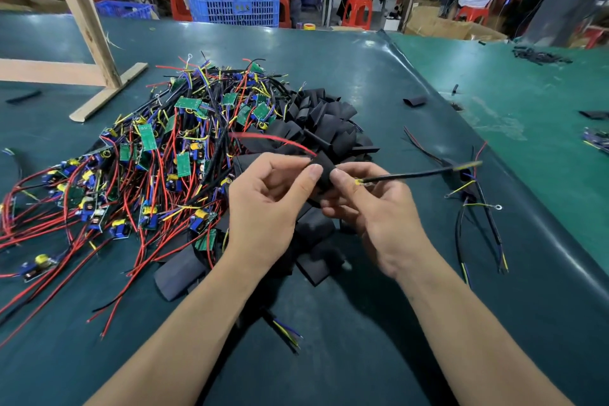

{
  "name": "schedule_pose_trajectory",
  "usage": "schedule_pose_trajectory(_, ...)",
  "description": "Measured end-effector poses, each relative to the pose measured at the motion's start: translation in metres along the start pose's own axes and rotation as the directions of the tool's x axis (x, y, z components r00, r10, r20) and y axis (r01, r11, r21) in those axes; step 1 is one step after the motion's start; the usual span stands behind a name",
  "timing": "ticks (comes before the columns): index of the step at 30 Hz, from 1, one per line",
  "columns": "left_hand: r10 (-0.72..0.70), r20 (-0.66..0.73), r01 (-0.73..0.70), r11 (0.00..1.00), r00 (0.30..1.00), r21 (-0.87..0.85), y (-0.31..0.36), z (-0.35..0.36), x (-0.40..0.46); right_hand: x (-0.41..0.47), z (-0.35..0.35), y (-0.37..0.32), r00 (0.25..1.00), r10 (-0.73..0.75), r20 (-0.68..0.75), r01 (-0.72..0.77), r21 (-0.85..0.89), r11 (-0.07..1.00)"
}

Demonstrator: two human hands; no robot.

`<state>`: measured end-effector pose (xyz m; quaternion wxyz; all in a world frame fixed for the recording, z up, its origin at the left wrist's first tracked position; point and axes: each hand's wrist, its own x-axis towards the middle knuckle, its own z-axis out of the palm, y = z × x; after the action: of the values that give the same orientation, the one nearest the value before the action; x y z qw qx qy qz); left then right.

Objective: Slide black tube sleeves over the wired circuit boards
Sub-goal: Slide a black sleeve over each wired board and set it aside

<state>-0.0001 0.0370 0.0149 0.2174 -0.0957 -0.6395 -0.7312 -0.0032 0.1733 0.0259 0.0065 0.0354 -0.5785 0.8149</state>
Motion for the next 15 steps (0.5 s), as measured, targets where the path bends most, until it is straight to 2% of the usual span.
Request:
schedule_pose_trajectory(3,-0.042,0.117,0.046,0.999,0.992,-0.026,0.002,0.001,0.002,0.001,-0.006,-0.008,0.996,0.070,0.047,-0.071,0.001,0.998)
schedule_pose_trajectory(4,-0.051,0.141,0.054,0.998,0.989,-0.017,0.003,0.001,0.002,0.002,-0.009,-0.011,0.998,0.065,0.022,-0.065,0.003,0.998)
schedule_pose_trajectory(6,-0.055,0.165,0.053,0.998,0.985,0.013,0.003,0.001,0.000,0.010,-0.018,-0.019,0.991,0.029,-0.131,-0.023,0.046,0.999)
schedule_pose_trajectory(8,-0.024,0.161,0.012,0.997,0.987,0.074,0.003,-0.002,-0.002,0.020,-0.040,-0.029,0.937,0.019,-0.348,0.016,0.097,0.995)
schedule_pose_trajectory(10,-0.013,0.124,-0.002,0.993,0.992,0.122,0.002,-0.007,-0.001,0.028,-0.067,-0.035,0.841,0.070,-0.536,0.019,0.159,0.987)
schedule_pose_trajectory(12,-0.007,0.073,-0.004,0.989,0.997,0.145,0.002,-0.012,0.003,0.032,-0.089,-0.034,0.767,0.167,-0.619,-0.014,0.244,0.970)
schedule_pose_trajectory(15,0.023,0.004,-0.024,0.984,1.000,0.176,0.002,-0.017,0.008,0.036,-0.103,-0.029,0.711,0.269,-0.649,0.010,0.393,0.920)
